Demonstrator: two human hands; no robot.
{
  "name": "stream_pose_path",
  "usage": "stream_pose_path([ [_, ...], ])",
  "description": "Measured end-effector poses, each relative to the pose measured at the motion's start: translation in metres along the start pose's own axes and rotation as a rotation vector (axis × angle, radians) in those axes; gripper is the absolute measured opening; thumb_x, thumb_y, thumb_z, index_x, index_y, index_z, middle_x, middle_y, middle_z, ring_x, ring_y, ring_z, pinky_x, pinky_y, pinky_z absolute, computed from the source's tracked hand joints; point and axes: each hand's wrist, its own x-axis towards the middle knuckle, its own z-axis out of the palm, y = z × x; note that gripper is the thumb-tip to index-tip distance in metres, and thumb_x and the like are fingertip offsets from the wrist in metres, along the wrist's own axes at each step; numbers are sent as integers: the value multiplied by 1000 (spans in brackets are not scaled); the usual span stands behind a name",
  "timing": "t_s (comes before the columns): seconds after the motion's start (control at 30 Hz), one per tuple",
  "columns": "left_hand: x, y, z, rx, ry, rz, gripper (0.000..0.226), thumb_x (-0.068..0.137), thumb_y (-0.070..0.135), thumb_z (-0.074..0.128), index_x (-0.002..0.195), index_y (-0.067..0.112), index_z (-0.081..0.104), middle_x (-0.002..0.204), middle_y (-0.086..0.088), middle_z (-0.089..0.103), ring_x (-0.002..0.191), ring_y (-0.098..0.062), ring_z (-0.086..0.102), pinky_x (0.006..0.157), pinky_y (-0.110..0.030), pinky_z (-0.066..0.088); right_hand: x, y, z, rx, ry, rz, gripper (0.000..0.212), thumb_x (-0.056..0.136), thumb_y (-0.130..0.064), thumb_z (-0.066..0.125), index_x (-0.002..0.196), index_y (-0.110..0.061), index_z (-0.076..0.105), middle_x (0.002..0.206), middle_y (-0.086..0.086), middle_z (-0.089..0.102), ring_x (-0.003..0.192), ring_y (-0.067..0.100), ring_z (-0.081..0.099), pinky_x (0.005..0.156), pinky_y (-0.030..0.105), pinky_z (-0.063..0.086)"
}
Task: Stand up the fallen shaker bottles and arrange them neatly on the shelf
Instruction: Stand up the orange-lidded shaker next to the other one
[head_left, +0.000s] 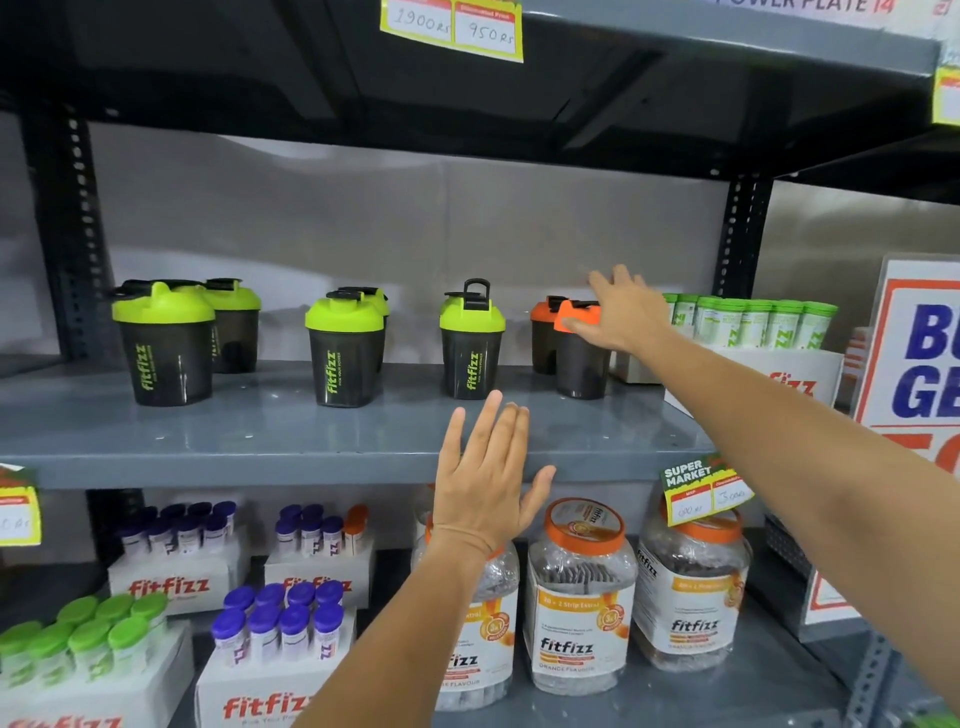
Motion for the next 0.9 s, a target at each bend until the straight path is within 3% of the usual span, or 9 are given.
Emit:
stream_pose_path([
  [0.07, 0, 1, -1, -2, -2, -1, 60, 92, 52, 40, 128, 8, 60, 129, -6, 63, 135, -23, 44, 114, -47, 25, 0, -2, 8, 117, -85, 105, 73, 75, -68, 56, 121, -13, 51, 112, 17, 58, 101, 37, 57, 71, 39, 45],
  [0.17, 0, 1, -1, -7, -12, -3, 60, 93, 52, 38, 128, 8, 60, 130, -6, 63, 135, -23, 44, 114, -47, 25, 3, -1, 11, 383, -122, 160, 58, 72, -55, 65, 111, -13, 56, 108, 16, 61, 97, 33, 55, 72, 35, 42],
  [0.27, 0, 1, -2, -5, -19, -4, 60, 93, 52, 39, 129, 9, 60, 130, -6, 63, 135, -24, 44, 114, -47, 25, 10, 5, 4, 528, -264, 203, 54, 72, -44, 67, 121, -23, 57, 126, 17, 50, 113, 36, 50, 83, 36, 40],
  [0.33, 1, 1, -2, 1, -18, -4, 61, 93, 52, 38, 128, 9, 60, 130, -6, 63, 134, -24, 44, 114, -47, 25, 11, 7, 3, 534, -290, 231, 62, 70, -51, 66, 126, -28, 53, 138, 15, 37, 121, 40, 46, 86, 40, 40],
  [0.43, 1, 1, -2, 12, -11, -1, 60, 92, 52, 39, 127, 8, 61, 129, -6, 63, 134, -24, 44, 114, -47, 25, 5, 4, 7, 436, -178, 259, 78, 63, -73, 64, 125, -27, 53, 136, 12, 42, 117, 37, 50, 88, 43, 45],
  [0.53, 1, 1, -1, 1, 0, -6, 60, 93, 51, 38, 126, 8, 62, 128, -6, 64, 133, -24, 46, 113, -47, 26, 2, 0, 13, 508, -200, 252, 72, 65, -60, 71, 123, -22, 52, 126, 11, 56, 110, 30, 53, 80, 35, 45],
  [0.67, 1, 1, -1, -1, 11, -6, 59, 92, 51, 38, 125, 8, 62, 127, -6, 64, 133, -24, 47, 112, -47, 28, 9, -2, 4, 699, -290, 329, 53, 60, -41, 68, 111, -30, 56, 119, 8, 59, 93, 23, 56, 68, 30, 47],
  [0.83, 2, 1, -1, -4, 20, -4, 59, 92, 51, 40, 124, 8, 63, 126, -6, 65, 132, -24, 47, 112, -46, 28, 7, 0, 9, 667, -286, 307, 79, 57, -67, 73, 122, -29, 53, 131, 7, 50, 115, 27, 48, 84, 33, 39],
  [0.9, 1, 1, -1, -1, 19, 0, 59, 92, 51, 39, 125, 8, 62, 126, -6, 65, 132, -24, 47, 112, -46, 27, 5, 0, 12, 625, -275, 293, 83, 58, -64, 76, 127, -28, 48, 134, 8, 50, 119, 30, 48, 85, 35, 40],
])
